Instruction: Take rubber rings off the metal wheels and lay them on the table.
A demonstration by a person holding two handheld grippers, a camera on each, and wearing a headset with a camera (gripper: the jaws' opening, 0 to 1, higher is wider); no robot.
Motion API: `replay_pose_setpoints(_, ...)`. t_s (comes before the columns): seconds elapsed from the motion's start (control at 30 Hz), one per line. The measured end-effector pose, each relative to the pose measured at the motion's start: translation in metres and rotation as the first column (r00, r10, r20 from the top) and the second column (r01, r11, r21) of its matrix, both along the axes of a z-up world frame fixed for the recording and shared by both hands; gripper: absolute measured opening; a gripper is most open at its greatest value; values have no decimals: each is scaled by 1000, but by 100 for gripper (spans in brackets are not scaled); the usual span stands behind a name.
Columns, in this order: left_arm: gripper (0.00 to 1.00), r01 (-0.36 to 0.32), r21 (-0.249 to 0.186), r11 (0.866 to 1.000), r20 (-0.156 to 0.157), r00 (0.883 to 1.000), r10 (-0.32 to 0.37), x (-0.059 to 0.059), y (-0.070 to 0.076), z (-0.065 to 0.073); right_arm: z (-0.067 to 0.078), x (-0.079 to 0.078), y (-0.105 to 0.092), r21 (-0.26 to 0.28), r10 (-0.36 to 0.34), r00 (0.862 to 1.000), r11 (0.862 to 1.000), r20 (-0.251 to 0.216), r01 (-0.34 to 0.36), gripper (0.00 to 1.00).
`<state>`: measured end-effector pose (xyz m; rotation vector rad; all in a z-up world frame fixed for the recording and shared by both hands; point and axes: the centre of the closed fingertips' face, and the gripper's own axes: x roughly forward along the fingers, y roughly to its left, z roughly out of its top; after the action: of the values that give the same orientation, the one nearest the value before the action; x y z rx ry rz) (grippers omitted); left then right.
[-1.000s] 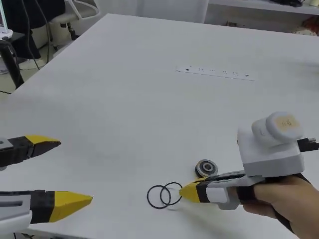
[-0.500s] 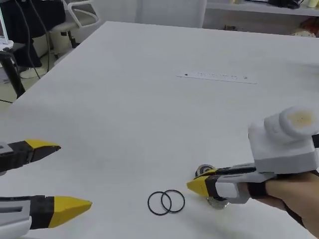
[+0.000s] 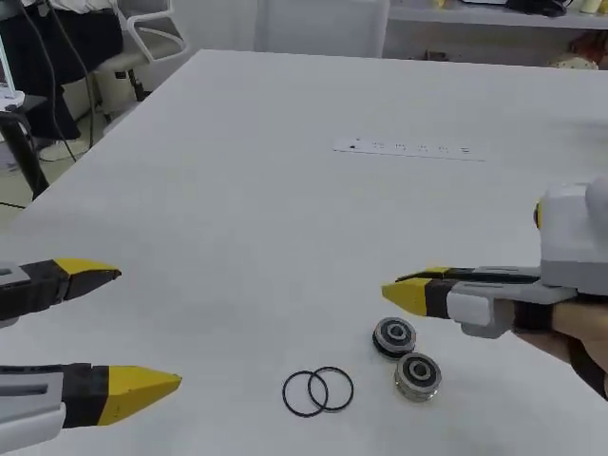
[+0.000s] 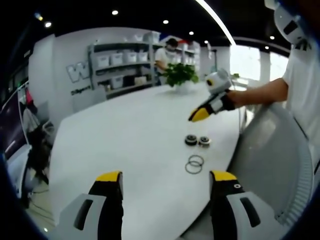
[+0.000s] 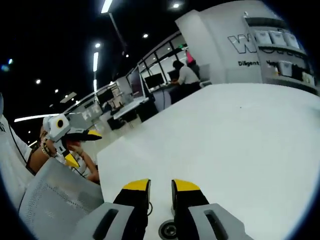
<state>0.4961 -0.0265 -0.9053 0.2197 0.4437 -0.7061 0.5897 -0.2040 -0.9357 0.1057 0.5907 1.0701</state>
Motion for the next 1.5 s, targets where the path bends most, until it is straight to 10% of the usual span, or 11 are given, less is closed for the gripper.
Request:
replay_pose_setpoints(0.33, 72, 52, 36, 998, 41, 998, -54, 13, -10, 20, -4, 19, -25, -23, -84, 996, 996, 17, 84, 15)
replay_pose_setpoints(0.77, 70, 136, 94, 986, 143, 978, -148, 54, -33, 59, -46, 24, -47, -199, -76, 997, 977, 20, 78, 15)
replay_pose_setpoints(1.2, 66, 287, 138, 948, 202, 929, -310, 97, -93, 74, -74, 16, -51, -309, -13, 1000, 951, 17, 17, 20)
replay_pose_setpoints(1.5, 60, 402, 112, 909, 174, 893, -416, 117, -148, 52, -85, 6, -47, -349, 54, 999, 936, 3, -50, 26)
